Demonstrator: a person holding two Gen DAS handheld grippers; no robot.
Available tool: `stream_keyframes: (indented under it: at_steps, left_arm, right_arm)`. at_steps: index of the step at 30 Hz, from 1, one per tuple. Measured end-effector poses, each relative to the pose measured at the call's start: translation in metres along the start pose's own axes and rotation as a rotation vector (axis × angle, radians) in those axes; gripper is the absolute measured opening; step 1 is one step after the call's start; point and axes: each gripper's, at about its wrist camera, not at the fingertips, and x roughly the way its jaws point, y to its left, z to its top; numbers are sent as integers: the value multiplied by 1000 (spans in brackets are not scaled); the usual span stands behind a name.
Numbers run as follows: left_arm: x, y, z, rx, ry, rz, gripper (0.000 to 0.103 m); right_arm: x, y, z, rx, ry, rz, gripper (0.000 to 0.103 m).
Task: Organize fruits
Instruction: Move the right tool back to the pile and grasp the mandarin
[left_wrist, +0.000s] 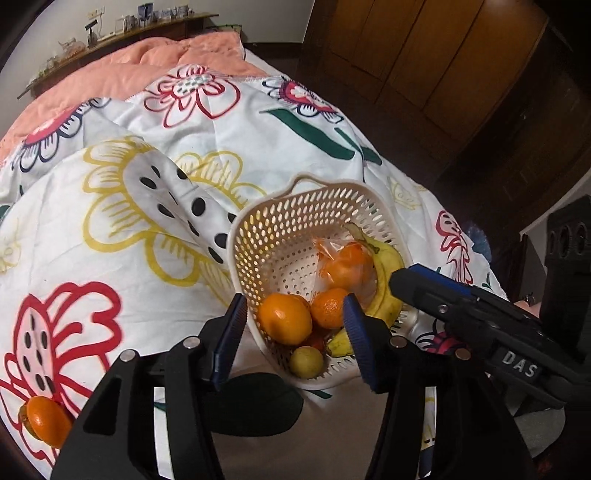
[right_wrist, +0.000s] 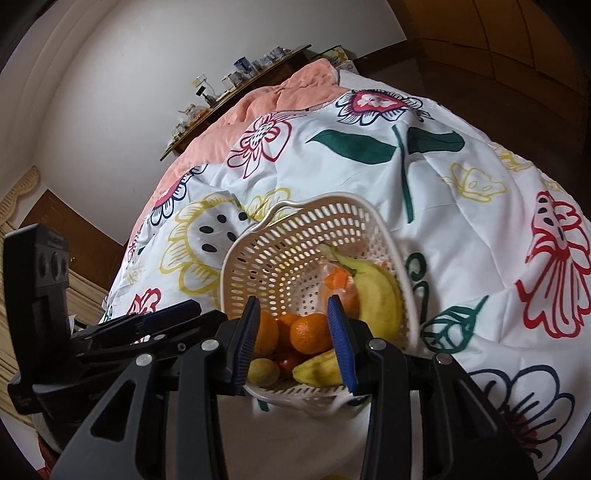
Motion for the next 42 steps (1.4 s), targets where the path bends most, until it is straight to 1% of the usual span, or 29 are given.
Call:
stream_keyframes:
  at_steps: [3,5,11,18,22,27,31,34,38,42]
  left_arm:
    - [-13,8,-3,15,-46,40,57]
    - [-22,18,-6,6,-71,55,59]
    - [-57,67,-20,-82,-137,102,59]
    - [-101,130,-44,-177,-201,170,59]
    - [-118,162,-63,-234,-215,212,60]
    - [-134,191,-85,-270,-226,285,63]
    - [-140,209,-99,-297,-230,299,63]
    - [-143,218,-105,-317,-233,299,63]
    - [-143,223,-110,-325,-236,301,63]
    - [-141,229,-113,-334,-233,294,64]
  right_arm:
    - [3,12,2,-25,0,7,38]
    - [6,21,2,-43,4,17,38]
    - [15,62,2,-134,28,53,38]
    - [25,120,-5,-282,86,117,39]
    - [33,150,-13,-360,138,165,40]
    - [45,193,-29,-514,205,199,41]
    - [53,222,-44,-627,259,236,41]
    - [60,240,-54,-691,293,240,41]
    - [76,257,-67,-763,351,218,42]
    - [88,265,-70,-804,378,192,42]
